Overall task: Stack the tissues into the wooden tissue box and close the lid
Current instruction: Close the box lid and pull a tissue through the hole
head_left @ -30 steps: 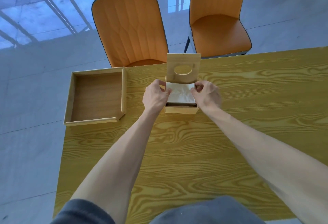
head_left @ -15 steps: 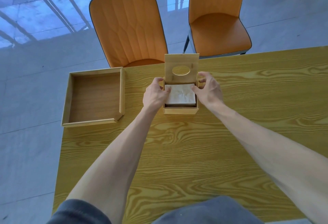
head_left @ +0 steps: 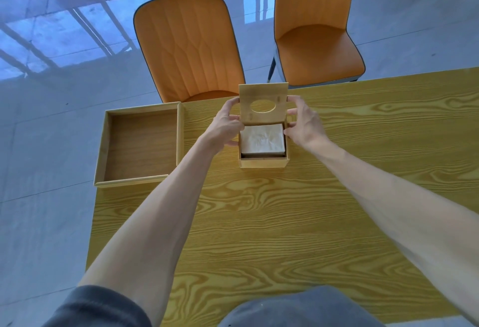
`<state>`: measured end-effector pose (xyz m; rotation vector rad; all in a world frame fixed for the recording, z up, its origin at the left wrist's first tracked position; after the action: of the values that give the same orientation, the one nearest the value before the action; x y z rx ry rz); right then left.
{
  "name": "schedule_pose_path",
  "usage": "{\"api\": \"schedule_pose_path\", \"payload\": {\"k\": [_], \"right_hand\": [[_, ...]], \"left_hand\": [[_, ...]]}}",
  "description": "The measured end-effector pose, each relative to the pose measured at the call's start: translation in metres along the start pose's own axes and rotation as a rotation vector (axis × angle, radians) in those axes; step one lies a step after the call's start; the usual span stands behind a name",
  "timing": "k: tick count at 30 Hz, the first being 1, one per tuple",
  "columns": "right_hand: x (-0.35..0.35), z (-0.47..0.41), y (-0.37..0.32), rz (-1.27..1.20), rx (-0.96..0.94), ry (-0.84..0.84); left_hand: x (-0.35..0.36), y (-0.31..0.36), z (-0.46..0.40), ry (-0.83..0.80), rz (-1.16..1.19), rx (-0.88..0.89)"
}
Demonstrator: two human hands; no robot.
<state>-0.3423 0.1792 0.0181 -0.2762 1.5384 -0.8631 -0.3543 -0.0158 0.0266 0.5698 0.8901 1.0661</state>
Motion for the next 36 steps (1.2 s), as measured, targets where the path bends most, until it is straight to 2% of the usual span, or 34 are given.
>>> {"api": "schedule_pose_path", "payload": {"k": [5,10,15,18,25,36], "right_hand": [[-0.002,0.005,0.0,-0.048,-0.033,0.04],[-0.009,0.013,0.0,-0.114,-0.05,0.042],[-0.013,0.02,0.01,-0.443,0.206,-0.067],[-0.011,0.028,0.01,-0.552,0.349,-0.159],[-0.011,0.039,0.019,-0.568,0.377,-0.224],[-0.006,0.057,0.033,-0.579,0.365,-0.201]], "left_hand": [[-0.002,-0.007,0.004,-0.003,0.106,-0.021],[-0.005,-0.015,0.007,0.065,0.211,-0.1],[-0.004,-0.02,0.009,0.08,0.245,-0.118],[-0.004,-0.023,0.011,0.1,0.257,-0.129],[-0.008,-0.04,0.021,0.091,0.239,-0.147],[-0.007,-0.068,0.035,0.102,0.199,-0.095]]}}
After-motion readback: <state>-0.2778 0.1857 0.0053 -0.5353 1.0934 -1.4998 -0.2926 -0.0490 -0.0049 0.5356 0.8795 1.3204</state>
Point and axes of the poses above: each hand's wrist, its own z-axis away from the middle knuckle, its own x-axis out of the palm, y = z × x, the point moved 8 cm from there along -z, towards the middle knuckle, and after that the axes turned 13 degrees about y, right-handed, at the moved point
